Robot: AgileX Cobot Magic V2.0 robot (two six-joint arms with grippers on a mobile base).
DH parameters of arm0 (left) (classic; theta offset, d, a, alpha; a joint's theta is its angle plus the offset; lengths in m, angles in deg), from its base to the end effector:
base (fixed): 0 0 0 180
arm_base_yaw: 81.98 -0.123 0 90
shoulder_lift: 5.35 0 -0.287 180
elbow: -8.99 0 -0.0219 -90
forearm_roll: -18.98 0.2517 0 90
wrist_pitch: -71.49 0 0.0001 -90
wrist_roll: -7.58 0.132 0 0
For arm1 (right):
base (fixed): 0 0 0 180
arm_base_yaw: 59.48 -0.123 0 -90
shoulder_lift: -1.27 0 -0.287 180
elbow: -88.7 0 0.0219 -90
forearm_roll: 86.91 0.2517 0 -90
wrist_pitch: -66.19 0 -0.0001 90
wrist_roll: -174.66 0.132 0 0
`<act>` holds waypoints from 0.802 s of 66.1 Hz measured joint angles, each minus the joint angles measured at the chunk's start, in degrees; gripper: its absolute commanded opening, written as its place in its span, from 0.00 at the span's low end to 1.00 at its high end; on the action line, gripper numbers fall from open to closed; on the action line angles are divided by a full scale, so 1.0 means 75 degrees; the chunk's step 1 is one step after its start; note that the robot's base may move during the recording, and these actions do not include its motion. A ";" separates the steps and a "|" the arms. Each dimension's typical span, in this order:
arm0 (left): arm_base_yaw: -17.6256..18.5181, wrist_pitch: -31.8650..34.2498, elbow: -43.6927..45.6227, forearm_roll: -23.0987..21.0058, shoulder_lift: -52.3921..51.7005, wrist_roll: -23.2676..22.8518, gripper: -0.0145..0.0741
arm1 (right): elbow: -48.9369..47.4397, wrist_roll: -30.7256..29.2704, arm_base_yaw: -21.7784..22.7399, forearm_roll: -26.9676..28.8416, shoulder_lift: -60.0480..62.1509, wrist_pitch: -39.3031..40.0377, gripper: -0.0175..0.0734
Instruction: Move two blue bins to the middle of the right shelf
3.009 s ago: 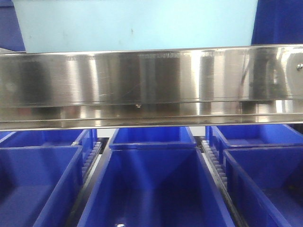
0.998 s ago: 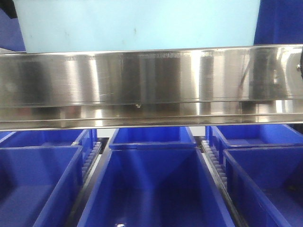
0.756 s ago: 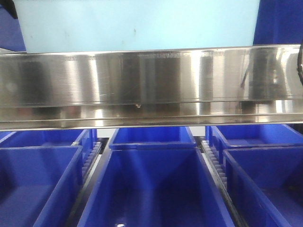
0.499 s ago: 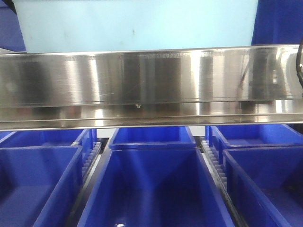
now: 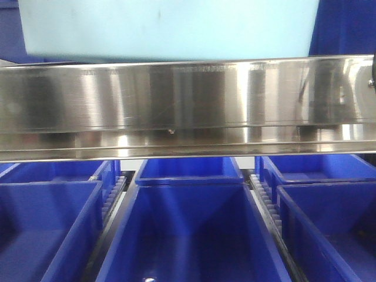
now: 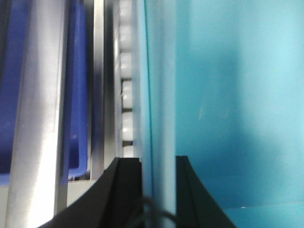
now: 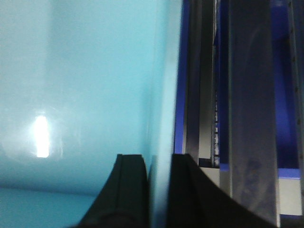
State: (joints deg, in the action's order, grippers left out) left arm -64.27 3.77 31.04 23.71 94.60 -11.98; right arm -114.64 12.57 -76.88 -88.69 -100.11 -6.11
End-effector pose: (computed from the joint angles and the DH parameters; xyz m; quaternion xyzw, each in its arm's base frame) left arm 0.3512 -0.1016 0.3713 -0.0117 0.9545 -0.0554 0.2929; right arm 0.3481 0.1050 0.3632 0.0035 0.9666 0.0628 0.2486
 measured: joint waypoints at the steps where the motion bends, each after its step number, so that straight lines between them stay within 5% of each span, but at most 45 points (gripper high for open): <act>1: 0.0000 -0.0002 0.0016 0.0000 0.0002 0.0022 0.04 | -0.0056 0.0000 0.0000 -0.0019 0.0021 -0.0015 0.01; 30: 0.0000 0.1804 0.1297 0.0313 -0.0278 0.0156 0.04 | -0.2188 -0.0424 0.0000 -0.0697 0.0165 0.0896 0.01; 53: 0.0000 0.1957 0.1379 0.0386 -0.0316 0.0174 0.04 | -0.2287 -0.0472 0.0000 -0.0706 0.0176 0.1254 0.01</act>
State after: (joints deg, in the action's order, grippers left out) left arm -64.27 18.44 41.38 26.60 92.23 -10.68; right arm -131.79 9.03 -76.88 -93.98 -98.78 3.30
